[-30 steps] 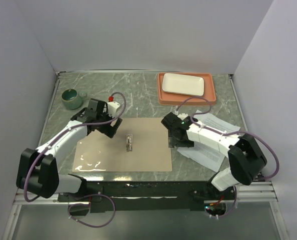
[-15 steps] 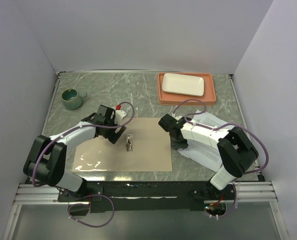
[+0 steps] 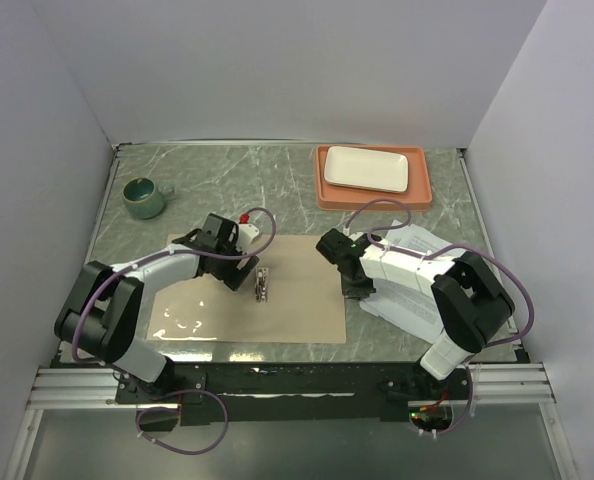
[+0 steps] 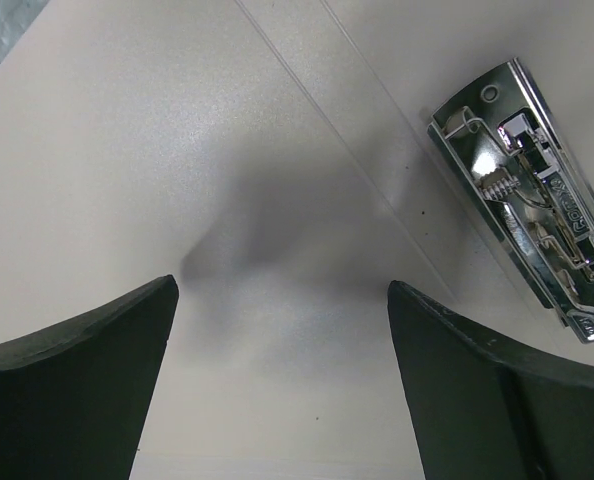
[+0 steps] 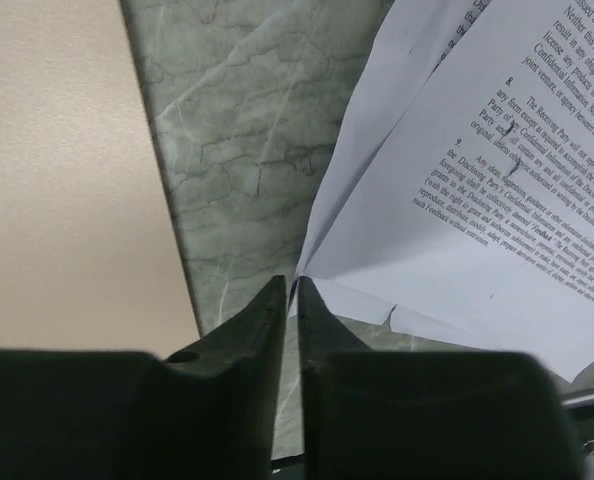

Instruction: Put the files into the folder

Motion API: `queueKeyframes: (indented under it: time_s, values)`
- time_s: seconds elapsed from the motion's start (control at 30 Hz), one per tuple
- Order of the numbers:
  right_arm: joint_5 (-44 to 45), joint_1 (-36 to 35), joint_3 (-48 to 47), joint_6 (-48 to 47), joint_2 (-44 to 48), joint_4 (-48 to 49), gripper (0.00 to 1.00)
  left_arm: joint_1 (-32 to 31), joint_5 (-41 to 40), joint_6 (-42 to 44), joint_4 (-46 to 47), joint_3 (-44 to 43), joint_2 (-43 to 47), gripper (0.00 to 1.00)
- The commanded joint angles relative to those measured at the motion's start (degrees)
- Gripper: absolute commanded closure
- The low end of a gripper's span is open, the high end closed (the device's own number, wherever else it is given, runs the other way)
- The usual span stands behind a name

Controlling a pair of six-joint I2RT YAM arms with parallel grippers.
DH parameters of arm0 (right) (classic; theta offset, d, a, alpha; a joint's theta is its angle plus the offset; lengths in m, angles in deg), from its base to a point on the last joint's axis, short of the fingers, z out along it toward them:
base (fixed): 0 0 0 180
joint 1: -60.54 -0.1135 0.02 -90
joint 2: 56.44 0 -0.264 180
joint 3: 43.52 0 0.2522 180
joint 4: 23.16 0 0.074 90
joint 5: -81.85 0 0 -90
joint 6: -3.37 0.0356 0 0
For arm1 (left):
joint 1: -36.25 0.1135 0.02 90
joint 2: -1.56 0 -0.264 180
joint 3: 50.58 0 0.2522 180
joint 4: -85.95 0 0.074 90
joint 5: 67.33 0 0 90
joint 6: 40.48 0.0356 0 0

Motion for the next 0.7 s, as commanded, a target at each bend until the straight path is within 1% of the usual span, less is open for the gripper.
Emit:
queueKeyframes:
  time_s: [0.0,0.03,0.07,0.23,0.37,0.5,0.67]
  values:
    - [1.7,-0.1,0.0,0.4,0.6,0.3,0.93,-1.0,2.1,-1.8,1.1,-0.1,-2.9,0.07]
    - [1.6,0.0,0.0,0.5,0.6,0.3,0.95,-1.1,2.3,-2.0,1.1,-0.2,-3.3,0.07]
    - [1.6,0.0,0.0,0.5,0.8,0.1,1.0,-1.2,2.4,-2.4,1.1,-0.3,-3.6,0.08]
    - [1.2,0.0,-0.4,0.4,2.3,-0.1,1.0,-2.5,5.1,-4.6,-0.4,-2.1,-5.5,0.09]
    - [-1.5,-0.4,-1.0,-0.7,3.9,0.7,1.0,-3.6,7.2,-6.8,-2.6,-3.9,-6.4,0.11]
    - [-3.4,-3.4,-3.1,-1.3,5.4,1.0,1.0,-5.2,8.8,-8.8,-3.5,-4.4,-7.4,0.11]
    - [-3.5,-8.6,-7.9,-0.7,4.2,-0.6,1.0,-5.8,8.6,-8.9,-3.6,-4.5,-7.9,0.12]
